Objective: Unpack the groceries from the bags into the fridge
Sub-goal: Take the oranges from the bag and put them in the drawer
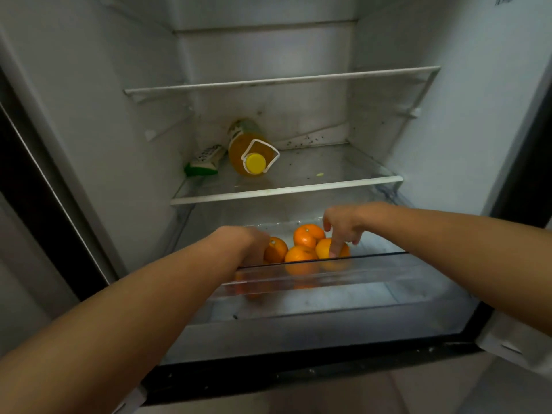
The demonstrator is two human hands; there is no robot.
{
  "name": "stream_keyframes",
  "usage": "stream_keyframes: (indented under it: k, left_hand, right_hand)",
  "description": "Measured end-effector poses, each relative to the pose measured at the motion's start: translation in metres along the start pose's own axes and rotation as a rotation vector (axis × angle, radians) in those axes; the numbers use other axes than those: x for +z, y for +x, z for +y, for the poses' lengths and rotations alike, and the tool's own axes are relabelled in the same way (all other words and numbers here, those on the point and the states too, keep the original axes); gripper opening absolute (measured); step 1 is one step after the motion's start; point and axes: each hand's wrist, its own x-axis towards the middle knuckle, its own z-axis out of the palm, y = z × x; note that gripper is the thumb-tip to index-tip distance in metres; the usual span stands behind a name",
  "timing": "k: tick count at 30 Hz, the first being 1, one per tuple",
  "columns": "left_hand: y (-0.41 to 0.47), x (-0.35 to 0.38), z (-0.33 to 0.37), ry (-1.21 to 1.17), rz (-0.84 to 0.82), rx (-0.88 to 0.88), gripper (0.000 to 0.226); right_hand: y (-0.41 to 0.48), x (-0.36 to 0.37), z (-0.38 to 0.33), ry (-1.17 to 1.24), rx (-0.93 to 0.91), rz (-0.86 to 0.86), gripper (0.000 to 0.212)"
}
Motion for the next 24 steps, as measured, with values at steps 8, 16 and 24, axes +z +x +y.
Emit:
stream_keyframes:
  k: [8,16,24]
  left_hand:
    - [-0.028,-0.009,0.003,-0.066,0.3,-0.033,0.034]
    - [-0.087,0.016,0.001,-0.459,0.676,-0.06,0.038]
    - [-0.13,0.064,0.032,-0.142,1.003,-0.318,0.059]
  right_hand:
    - [-0.046,0.005,0.004,0.031,-0.112,0.36,0.046]
    - [-0.102,0.028,0.002,0.329,-0.31,0.66,0.048]
    - [-0.139,0.076,0.008,-0.202,-0.21,0.995,0.061]
